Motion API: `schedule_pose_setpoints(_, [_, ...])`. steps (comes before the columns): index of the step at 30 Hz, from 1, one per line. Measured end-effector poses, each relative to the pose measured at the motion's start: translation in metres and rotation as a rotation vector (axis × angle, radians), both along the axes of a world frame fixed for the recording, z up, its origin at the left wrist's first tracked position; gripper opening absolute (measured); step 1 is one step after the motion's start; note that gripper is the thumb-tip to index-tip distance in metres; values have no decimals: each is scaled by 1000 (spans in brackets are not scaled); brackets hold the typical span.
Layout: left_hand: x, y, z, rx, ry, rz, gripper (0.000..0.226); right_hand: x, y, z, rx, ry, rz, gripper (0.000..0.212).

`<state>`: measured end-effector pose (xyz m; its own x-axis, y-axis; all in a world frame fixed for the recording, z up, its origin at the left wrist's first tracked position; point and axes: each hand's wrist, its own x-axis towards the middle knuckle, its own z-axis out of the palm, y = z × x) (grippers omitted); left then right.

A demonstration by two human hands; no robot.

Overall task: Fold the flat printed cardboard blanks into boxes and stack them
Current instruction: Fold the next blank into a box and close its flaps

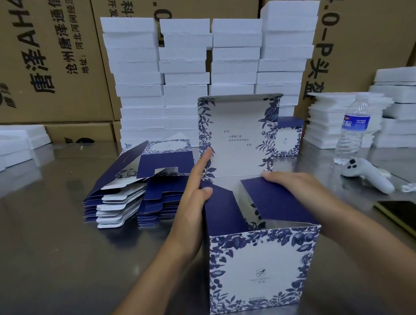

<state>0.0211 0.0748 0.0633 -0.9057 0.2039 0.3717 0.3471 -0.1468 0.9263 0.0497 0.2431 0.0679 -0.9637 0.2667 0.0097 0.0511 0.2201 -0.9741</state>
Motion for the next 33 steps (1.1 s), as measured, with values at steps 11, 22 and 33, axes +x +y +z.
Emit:
schedule_pose_setpoints(11, [-1, -9, -21, 54, 21, -52, 61, -1, 6, 16, 411, 6, 150, 50])
schedule_pose_setpoints(22, [1, -12, -34, 23, 77, -10, 32, 10, 10, 13, 348, 64, 185, 43])
schedule_pose_setpoints(33, [3, -10, -38, 3, 117, -47, 38, 11, 10, 10, 332, 74, 148, 47])
